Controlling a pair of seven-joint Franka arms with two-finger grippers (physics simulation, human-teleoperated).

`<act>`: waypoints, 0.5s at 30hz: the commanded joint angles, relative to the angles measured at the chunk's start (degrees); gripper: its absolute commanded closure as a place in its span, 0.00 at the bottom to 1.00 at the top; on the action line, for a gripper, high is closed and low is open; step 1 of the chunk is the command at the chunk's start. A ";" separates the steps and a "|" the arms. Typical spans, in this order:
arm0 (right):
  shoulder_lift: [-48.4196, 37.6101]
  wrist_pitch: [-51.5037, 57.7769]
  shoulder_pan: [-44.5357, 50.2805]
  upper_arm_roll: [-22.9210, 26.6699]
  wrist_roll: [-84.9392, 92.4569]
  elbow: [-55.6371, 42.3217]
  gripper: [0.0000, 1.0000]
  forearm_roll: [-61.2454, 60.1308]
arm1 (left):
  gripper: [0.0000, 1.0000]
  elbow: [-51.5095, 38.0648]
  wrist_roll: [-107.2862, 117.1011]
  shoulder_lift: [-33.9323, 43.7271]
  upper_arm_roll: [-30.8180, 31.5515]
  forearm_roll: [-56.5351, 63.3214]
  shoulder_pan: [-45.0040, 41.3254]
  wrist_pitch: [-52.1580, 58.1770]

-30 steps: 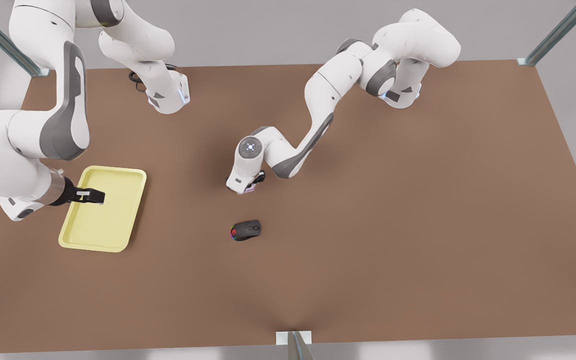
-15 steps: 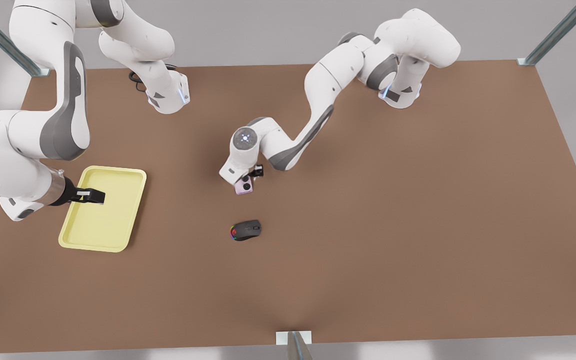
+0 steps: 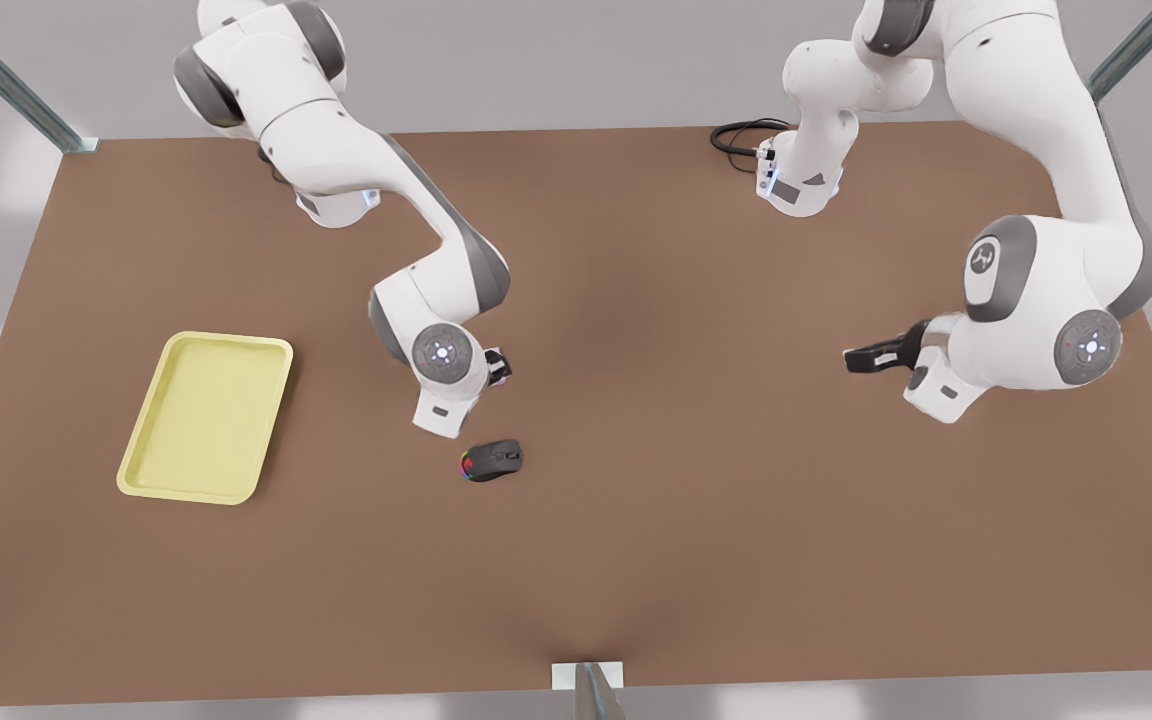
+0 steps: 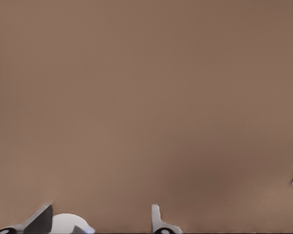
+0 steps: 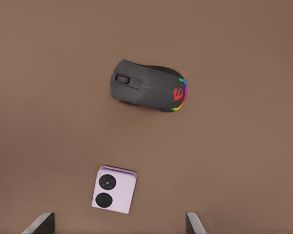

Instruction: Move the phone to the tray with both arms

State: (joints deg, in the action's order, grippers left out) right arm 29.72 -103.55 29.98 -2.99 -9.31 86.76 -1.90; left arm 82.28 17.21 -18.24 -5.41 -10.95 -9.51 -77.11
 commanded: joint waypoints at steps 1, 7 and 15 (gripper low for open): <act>-0.01 -3.67 1.04 0.01 -29.01 1.21 0.00 0.05 | 0.00 1.92 -38.92 -0.65 0.22 -0.56 -0.07 -5.42; -0.89 -14.82 2.01 0.09 -35.52 14.57 0.00 -0.12 | 0.00 1.92 -38.92 -2.06 0.66 -0.39 -0.25 -7.79; 1.22 -31.54 1.22 -0.17 -19.52 21.52 0.00 -8.82 | 0.00 1.92 -39.01 -2.15 0.66 -0.39 -0.25 -7.97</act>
State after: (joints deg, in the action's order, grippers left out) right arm 30.97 -126.27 31.25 -3.18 -26.27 108.12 -6.89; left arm 84.22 -4.81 -20.47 -4.75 -11.38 -9.76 -84.36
